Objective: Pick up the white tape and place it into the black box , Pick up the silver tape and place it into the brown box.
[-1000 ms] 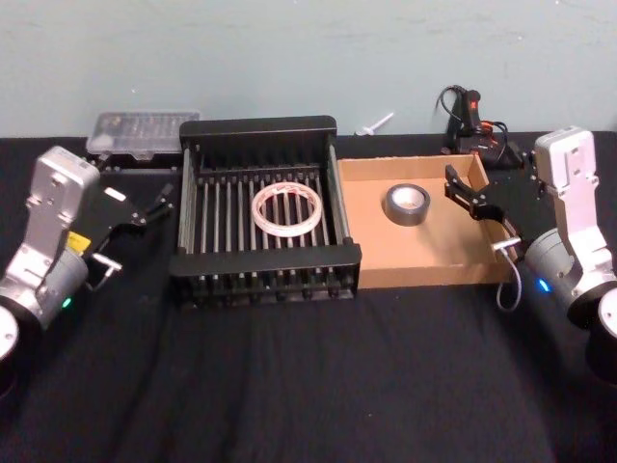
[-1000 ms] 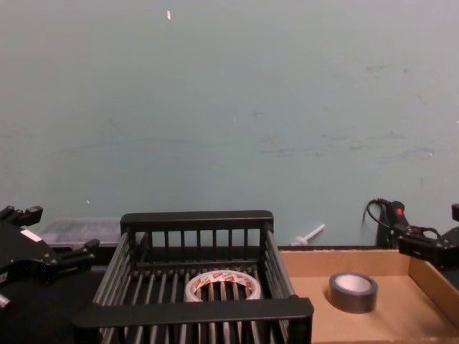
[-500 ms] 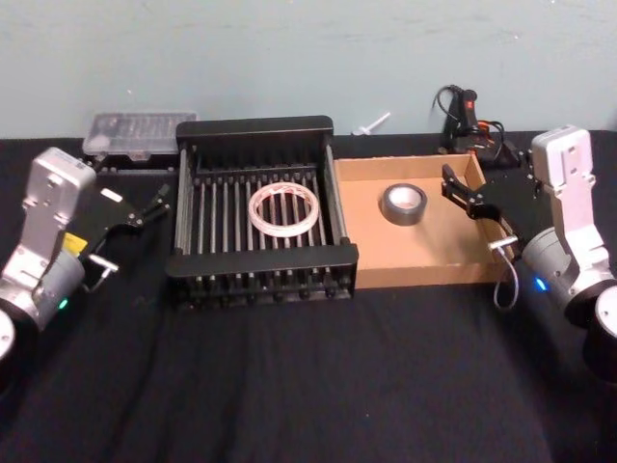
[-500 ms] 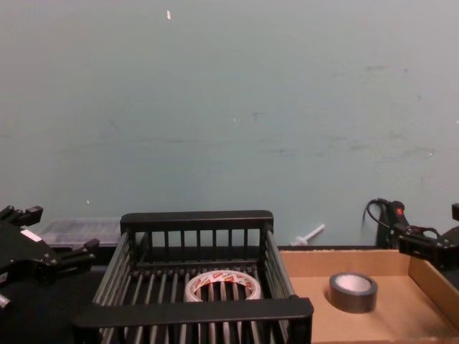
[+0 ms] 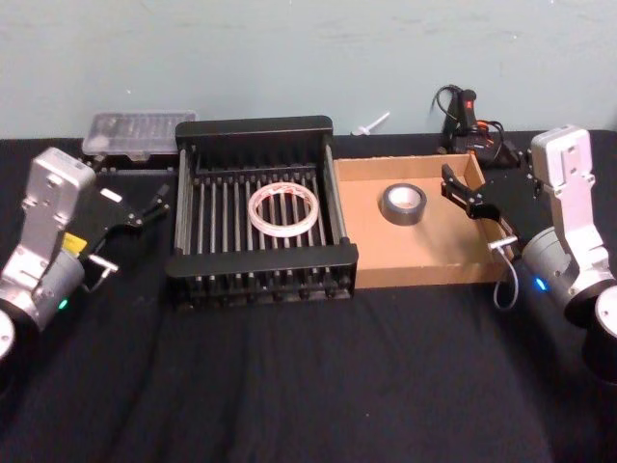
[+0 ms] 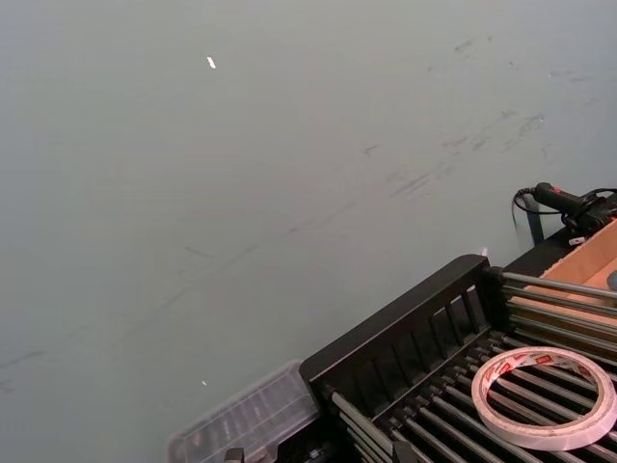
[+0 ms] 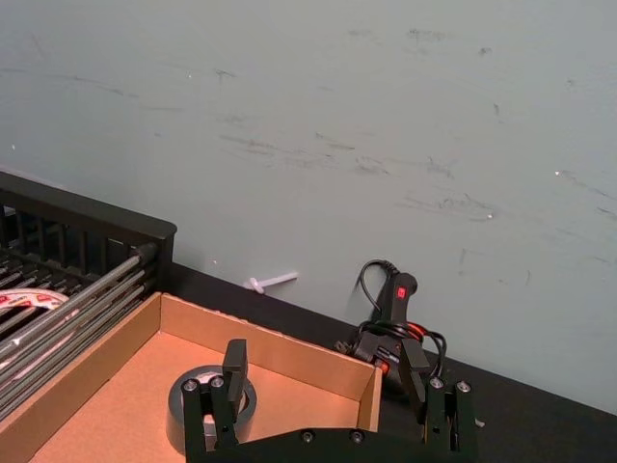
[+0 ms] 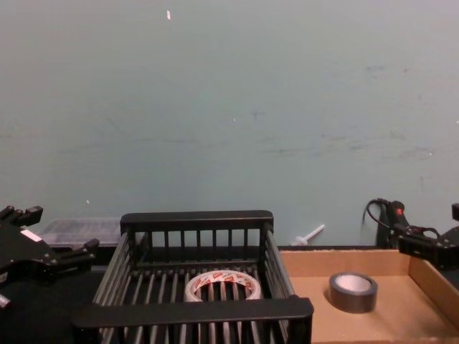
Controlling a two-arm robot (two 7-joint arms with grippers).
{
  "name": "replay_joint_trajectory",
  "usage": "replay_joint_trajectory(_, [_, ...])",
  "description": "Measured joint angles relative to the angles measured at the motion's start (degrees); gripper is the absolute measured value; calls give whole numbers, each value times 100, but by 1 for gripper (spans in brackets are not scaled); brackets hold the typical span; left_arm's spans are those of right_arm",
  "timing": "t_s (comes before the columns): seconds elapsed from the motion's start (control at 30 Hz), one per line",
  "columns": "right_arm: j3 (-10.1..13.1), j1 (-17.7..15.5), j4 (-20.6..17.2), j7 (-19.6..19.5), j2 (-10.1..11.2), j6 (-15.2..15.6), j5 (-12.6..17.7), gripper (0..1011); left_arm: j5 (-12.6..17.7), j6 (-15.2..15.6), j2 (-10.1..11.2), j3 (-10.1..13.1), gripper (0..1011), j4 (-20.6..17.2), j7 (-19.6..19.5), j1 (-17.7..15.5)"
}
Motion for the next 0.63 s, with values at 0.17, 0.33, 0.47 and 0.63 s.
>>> replay_joint_trajectory(0.17, [0,0,0,0,0,0,0,1002,0,0,0,0,1001,0,0,0])
replay_joint_trajectory(0.33, [0,0,0,0,0,0,0,1003,0,0,0,0,1001,0,0,0])
replay_joint_trajectory(0.47, [0,0,0,0,0,0,0,1003,0,0,0,0,1001,0,0,0])
replay_joint_trajectory(0.63, [0,0,0,0,0,0,0,1002,0,0,0,0,1001,0,0,0])
